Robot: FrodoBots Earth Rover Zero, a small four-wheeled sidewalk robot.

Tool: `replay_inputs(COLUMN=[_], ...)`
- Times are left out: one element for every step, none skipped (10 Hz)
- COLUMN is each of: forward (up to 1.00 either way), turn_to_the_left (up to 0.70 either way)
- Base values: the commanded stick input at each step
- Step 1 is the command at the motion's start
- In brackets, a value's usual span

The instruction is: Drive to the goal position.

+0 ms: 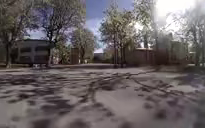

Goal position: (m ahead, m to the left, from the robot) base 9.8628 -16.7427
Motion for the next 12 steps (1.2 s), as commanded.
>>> replay_inputs(forward=[1.0,1.0,1.0,1.0,1.0,1.0,1.0,1.0,1.0,1.0,1.0,1.0], turn_to_the_left=[0.0,0.0,0.0,0.0,0.0,0.0,0.0,0.0,0.0,0.0,0.0,0.0])
